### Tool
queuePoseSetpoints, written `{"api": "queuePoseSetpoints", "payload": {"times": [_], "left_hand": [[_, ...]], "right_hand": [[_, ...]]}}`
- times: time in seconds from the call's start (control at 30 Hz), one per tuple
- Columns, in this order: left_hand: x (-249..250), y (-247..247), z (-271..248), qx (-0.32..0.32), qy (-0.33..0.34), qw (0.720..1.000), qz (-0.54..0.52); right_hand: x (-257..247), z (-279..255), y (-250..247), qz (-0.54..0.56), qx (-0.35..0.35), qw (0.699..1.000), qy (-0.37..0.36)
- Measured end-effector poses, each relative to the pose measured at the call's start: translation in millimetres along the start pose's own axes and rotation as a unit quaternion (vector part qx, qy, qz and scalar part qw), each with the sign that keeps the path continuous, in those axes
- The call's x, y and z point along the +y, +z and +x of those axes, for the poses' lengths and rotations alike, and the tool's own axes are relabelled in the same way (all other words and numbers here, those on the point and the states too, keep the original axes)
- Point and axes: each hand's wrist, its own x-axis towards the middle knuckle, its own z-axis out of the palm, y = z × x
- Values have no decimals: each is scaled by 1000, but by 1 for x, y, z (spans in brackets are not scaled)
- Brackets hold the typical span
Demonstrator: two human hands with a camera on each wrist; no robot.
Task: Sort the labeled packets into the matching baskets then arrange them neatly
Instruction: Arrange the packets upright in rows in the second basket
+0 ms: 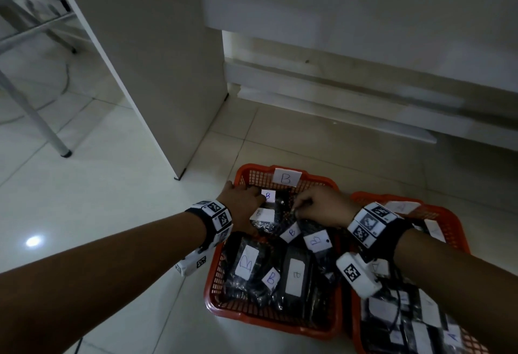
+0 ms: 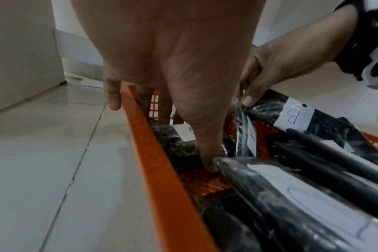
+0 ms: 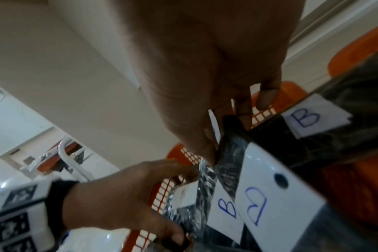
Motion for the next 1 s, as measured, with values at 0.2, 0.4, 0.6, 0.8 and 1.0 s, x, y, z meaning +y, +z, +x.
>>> {"api": "queuePoseSetpoints", "payload": {"times": [0.2,0.4,0.6,0.8,1.0], "left_hand": [[-6,-11,-1,-13,0,998,-54],[-9,-14,-10,-18,0,1000,6],[-2,-11,-5,45,-20,994,-97],[-7,-33,-1,135,-28,898,-417],[-25,-25,-2,208,-77,879,-422]], "right_hand": [[6,-8,-20,23,30,999,6],[18,-14,-26,11,56,998,-1],[24,-18,-26,117,140,983,0],[15,-20,-24,304,144,942,-4],[20,-27,-35,85,205,975,-29]]}}
